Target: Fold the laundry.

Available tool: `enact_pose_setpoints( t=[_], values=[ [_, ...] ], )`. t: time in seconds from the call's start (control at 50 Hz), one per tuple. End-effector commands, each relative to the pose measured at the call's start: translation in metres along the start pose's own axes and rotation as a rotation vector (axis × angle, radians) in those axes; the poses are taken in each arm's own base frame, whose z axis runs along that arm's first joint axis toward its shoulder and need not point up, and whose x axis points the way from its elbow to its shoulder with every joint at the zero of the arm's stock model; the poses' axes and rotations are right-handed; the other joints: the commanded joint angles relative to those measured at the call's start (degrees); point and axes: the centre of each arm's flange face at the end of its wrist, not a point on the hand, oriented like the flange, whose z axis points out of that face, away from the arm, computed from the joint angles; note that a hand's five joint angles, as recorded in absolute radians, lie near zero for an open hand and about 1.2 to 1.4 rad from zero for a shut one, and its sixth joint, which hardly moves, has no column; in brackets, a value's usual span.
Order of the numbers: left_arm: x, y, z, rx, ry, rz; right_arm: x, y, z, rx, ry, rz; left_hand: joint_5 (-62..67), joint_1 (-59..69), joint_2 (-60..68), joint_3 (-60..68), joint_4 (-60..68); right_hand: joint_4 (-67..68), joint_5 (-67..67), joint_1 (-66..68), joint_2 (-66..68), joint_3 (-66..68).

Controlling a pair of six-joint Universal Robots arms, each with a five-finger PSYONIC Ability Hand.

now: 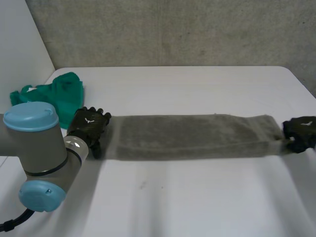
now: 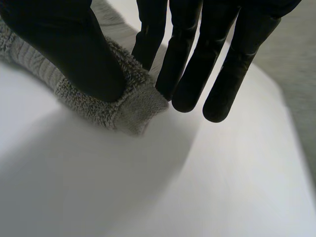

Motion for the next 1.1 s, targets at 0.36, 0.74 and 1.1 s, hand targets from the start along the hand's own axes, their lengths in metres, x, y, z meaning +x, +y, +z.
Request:
enact_pose_setpoints(
  t=[0.36,0.74,1.1],
  values=[
    [-0.014,-0.017,-0.011,0.051,-0.037,-0.008,-0.062,-0.113,-0.023,0.336,0.062,-0.530,-2.1,-0.2,-1.0,-1.4,-0.9,11.9,14.3,24.7,12.7,12.3],
    [-0.017,-0.025,-0.007,0.076,-0.051,-0.010,-0.345,-0.106,-0.096,0.807,-0.639,-0.713,-2.3,-0.3,-1.1,-1.6,-1.1,6.5,8.9,19.3,7.2,6.9],
    [0.022,-0.062,0.000,0.206,0.028,0.014,-0.191,-0.110,-0.063,0.295,-0.453,0.051,-2.3,-0.3,-1.1,-1.6,-1.1,-58.1,-55.7,-45.3,-57.3,-57.7]
  ],
)
